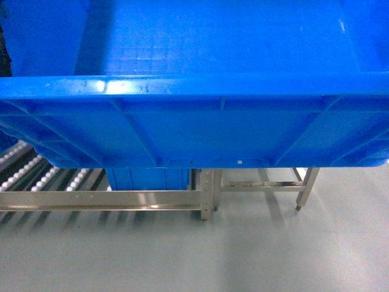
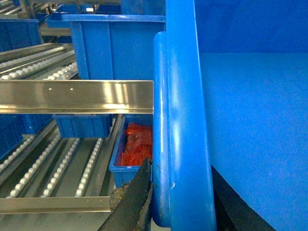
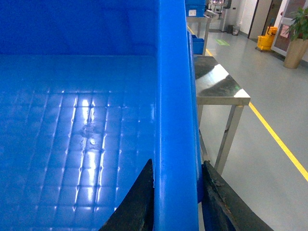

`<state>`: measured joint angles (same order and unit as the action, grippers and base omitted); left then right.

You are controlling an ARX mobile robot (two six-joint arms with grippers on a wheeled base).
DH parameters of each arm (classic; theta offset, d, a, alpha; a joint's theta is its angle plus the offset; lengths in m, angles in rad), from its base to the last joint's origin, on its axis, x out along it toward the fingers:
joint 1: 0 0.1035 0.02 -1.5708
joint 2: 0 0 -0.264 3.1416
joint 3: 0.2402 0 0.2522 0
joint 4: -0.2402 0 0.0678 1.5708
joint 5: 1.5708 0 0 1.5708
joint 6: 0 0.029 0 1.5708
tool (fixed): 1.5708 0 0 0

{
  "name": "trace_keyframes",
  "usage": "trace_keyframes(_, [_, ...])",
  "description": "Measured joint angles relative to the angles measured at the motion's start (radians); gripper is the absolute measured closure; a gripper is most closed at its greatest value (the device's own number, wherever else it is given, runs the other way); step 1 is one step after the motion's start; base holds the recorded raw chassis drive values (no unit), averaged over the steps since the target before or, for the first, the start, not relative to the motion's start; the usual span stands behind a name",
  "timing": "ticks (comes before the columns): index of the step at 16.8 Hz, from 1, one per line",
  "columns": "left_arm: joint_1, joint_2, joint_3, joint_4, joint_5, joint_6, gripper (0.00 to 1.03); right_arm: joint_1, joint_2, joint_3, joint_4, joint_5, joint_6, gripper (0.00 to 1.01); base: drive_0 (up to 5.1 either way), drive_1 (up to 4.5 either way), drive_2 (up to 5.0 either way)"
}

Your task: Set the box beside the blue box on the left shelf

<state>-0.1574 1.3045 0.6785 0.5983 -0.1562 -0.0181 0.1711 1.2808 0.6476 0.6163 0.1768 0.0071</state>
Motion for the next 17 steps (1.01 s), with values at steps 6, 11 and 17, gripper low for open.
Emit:
trace_keyframes(6, [0.000, 0.000, 0.000, -0.002, 0.000, 0.000, 0.83, 0.000, 0.000, 0.000, 0.000, 0.000, 0.000, 0.80, -5.1, 2.39, 2.4])
trace_keyframes(11, [0.000, 0.000, 0.000, -0.005, 0.000, -0.001, 0.83, 0.000, 0.000, 0.000, 0.001, 0.000, 0.000, 0.80, -5.1, 2.39, 2.4])
trace_keyframes(17, [0.000, 0.000, 0.000, 0.000, 0.000, 0.000, 0.83, 0.000, 0.000, 0.000, 0.003, 0.000, 0.000, 0.80, -5.1, 2.39, 2.4])
